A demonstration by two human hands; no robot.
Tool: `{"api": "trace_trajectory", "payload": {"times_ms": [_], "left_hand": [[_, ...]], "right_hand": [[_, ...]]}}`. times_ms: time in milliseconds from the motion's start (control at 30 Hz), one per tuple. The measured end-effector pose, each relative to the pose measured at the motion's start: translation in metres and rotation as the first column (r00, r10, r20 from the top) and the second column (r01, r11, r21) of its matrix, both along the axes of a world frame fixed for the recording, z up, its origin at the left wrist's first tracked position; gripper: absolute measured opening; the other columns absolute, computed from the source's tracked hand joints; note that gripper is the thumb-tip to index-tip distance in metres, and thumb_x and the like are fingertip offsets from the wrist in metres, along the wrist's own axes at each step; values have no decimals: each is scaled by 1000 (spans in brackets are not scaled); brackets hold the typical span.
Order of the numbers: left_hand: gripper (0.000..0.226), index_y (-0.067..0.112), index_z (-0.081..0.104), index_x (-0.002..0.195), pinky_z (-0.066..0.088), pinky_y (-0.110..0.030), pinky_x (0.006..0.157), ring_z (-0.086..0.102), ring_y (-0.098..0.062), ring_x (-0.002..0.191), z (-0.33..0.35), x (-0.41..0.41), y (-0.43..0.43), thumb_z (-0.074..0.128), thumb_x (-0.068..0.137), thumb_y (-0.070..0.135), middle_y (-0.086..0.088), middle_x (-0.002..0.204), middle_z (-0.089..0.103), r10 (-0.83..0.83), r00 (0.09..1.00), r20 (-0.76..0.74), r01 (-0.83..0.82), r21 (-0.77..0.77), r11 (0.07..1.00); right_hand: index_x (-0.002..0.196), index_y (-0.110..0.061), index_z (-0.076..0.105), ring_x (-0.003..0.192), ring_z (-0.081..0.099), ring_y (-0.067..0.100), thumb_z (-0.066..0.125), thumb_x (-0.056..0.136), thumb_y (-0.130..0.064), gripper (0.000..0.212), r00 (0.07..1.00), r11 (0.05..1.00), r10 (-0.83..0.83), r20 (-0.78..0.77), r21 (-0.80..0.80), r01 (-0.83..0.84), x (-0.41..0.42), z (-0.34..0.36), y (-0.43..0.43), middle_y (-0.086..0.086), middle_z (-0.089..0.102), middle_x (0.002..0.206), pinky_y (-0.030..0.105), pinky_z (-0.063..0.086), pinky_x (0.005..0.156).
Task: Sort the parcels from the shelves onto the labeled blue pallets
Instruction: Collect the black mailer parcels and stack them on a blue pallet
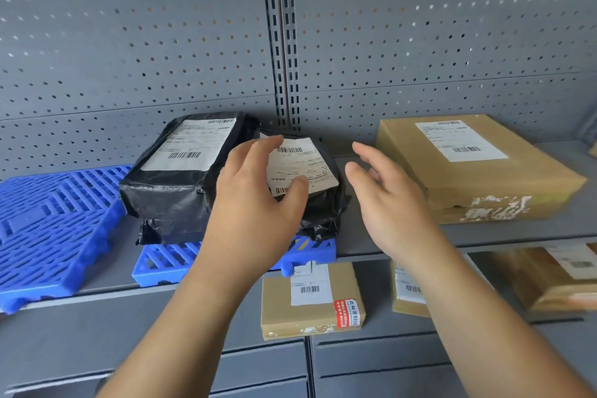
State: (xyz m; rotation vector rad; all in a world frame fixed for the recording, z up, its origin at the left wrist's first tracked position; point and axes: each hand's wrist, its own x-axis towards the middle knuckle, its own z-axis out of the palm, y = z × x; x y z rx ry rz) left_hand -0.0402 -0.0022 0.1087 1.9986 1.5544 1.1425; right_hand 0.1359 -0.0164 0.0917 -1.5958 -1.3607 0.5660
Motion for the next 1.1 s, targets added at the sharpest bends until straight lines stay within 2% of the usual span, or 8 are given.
{"api": "trace_trajectory", "payload": {"times_ms": [300, 433, 533, 600, 667, 800, 967, 1100], "left_hand": [[54, 31, 51, 143, 38, -34, 115, 42, -11, 137, -5, -16, -23, 64, 91, 36, 15, 144, 44, -289, 957, 1, 287, 90, 954], [51, 30, 53, 140, 38, -28, 110, 45, -10, 129, -21, -9, -33, 64, 91, 37, 14, 137, 49, -398, 918, 7, 396, 82, 915], [51, 30, 52, 140, 40, -32, 110, 45, -12, 130, -32, 6, -42, 65, 91, 35, 11, 137, 50, -470, 882, -14, 471, 46, 881], [50, 31, 52, 140, 40, -34, 110, 43, -12, 132, -38, 20, -49, 66, 92, 34, 11, 139, 48, -519, 854, -22, 520, 25, 854], [51, 32, 52, 141, 39, -33, 110, 42, -13, 133, -41, 37, -59, 66, 92, 33, 10, 141, 47, -574, 818, -39, 575, 16, 818], [51, 38, 48, 142, 34, -26, 101, 38, -7, 134, -43, 84, -84, 63, 93, 37, 18, 144, 42, -686, 724, -78, 686, -24, 727], [48, 39, 47, 141, 40, -31, 101, 39, -8, 131, -50, 159, -122, 62, 95, 38, 17, 142, 43, -812, 568, -132, 808, -96, 581], [45, 35, 52, 137, 45, -38, 101, 45, -17, 126, -56, 226, -171, 63, 93, 38, 12, 139, 48, -855, 479, -200, 857, -103, 504]], "right_hand": [[149, -34, 46, 141, 38, 1, 50, 102, -42, 48, 967, 969, -245, 69, 4, 245, -27, -6, -54, -17, 45, 153, 21, 29, 110], [147, -36, 47, 138, 38, 2, 51, 102, -42, 46, 927, 931, -359, 109, -36, 364, -32, -17, -85, -17, 44, 151, 21, 29, 104], [147, -35, 48, 135, 39, 2, 52, 101, -41, 46, 885, 888, -450, 115, -43, 457, -25, -23, -111, -16, 45, 151, 22, 31, 100], [147, -36, 48, 136, 40, 5, 52, 101, -40, 47, 855, 856, -506, 114, -57, 514, -17, -26, -129, -15, 45, 151, 27, 36, 104], [146, -37, 47, 137, 42, 7, 53, 100, -41, 47, 822, 822, -555, 132, -66, 566, -5, -29, -149, -15, 45, 150, 32, 38, 110], [145, -36, 48, 134, 41, 2, 54, 100, -40, 46, 749, 745, -647, 144, -86, 661, 28, -36, -193, -18, 46, 148, 23, 31, 99], [144, -32, 50, 130, 47, 10, 54, 99, -40, 45, 642, 641, -736, 215, -84, 763, 81, -44, -256, -17, 50, 140, 23, 34, 96], [147, -29, 47, 141, 41, 16, 54, 99, -40, 50, 535, 537, -781, 321, -92, 839, 133, -48, -317, -10, 46, 152, 37, 36, 114]]}}
